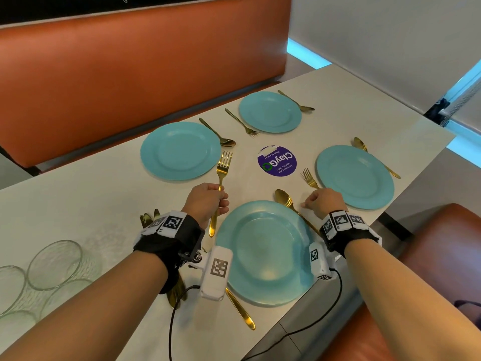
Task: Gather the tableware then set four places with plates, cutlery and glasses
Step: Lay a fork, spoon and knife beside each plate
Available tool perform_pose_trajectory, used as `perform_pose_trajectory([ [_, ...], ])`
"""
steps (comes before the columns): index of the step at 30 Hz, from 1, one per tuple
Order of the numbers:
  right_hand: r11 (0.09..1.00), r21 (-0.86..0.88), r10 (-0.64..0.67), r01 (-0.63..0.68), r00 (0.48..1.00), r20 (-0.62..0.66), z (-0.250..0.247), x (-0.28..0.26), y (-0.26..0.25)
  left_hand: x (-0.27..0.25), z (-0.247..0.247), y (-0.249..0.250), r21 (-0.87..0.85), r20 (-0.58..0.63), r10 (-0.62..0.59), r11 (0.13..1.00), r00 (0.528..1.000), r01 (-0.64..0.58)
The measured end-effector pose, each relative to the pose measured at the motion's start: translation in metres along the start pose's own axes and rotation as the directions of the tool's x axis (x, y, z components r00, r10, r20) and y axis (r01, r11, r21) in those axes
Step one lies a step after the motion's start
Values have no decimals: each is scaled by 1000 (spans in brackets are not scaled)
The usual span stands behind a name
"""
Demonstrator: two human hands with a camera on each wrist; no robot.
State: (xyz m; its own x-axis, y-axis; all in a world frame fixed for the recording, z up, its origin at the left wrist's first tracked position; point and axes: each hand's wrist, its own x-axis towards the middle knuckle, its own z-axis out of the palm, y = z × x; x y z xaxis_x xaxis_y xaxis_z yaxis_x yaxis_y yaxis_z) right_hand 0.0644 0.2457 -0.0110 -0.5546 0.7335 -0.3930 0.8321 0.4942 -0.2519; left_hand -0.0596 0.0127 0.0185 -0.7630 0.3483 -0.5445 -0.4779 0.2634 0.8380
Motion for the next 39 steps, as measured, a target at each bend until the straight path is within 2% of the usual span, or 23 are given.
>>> perform_pose_trajectory([
  [3, 981, 109, -145, 160, 980, -136, -17, -14, -31, 0, 0, 4, 30, 22, 16, 999, 1000, -16],
  [4, 957, 128, -237, 260, 957, -170, -21, -23, -46, 0, 0, 5, 58, 41, 22, 998, 999, -25],
  [6, 867, 88, -469, 490, 864, -185, -24, -41, -80, -2, 1, 9, 145, 86, 31, 988, 996, -43],
  [8, 750, -54, -660, 659, 744, -105, -21, -55, -111, -2, 0, 15, 243, 118, 42, 967, 992, -70],
  [9, 701, -134, -710, 700, 704, -39, -19, -60, -124, -1, -2, 19, 285, 122, 50, 955, 991, -83],
  [12, 616, -285, -741, 735, 662, 107, -12, -64, -150, 3, -11, 28, 385, 91, 68, 918, 994, -98],
  [15, 563, -331, -746, 758, 638, 193, -5, -66, -168, 8, -27, 34, 492, 80, 78, 864, 994, -107],
  [18, 570, -306, -734, 763, 640, 229, 1, -66, -185, 13, -46, 38, 556, 99, 95, 821, 991, -134],
  [20, 599, -280, -722, 751, 657, 218, 6, -62, -196, 16, -60, 41, 619, 61, 181, 765, 982, -180],
  [21, 625, -259, -706, 737, 675, 215, 9, -60, -200, 17, -66, 44, 627, 19, 247, 752, 969, -204],
  [23, 690, -207, -664, 694, 720, 203, 16, -56, -215, 22, -83, 53, 576, -96, 357, 781, 929, -241],
  [26, 811, -93, -555, 577, 811, 186, 34, -42, -243, 31, -111, 66, 538, -234, 440, 801, 867, -261],
  [27, 841, -71, -516, 536, 836, 189, 43, -37, -254, 35, -121, 69, 541, -260, 444, 803, 857, -252],
  [29, 863, -73, -474, 499, 852, 223, 61, -30, -279, 45, -139, 72, 542, -307, 417, 816, 856, -203],
  [34, 836, -191, -454, 515, 843, 288, 108, -24, -333, 68, -182, 66, 531, -362, 318, 843, 877, -87],
  [39, 866, -155, -434, 476, 868, 239, 136, -24, -365, 82, -210, 57, 492, -393, 271, 869, 879, -48],
])
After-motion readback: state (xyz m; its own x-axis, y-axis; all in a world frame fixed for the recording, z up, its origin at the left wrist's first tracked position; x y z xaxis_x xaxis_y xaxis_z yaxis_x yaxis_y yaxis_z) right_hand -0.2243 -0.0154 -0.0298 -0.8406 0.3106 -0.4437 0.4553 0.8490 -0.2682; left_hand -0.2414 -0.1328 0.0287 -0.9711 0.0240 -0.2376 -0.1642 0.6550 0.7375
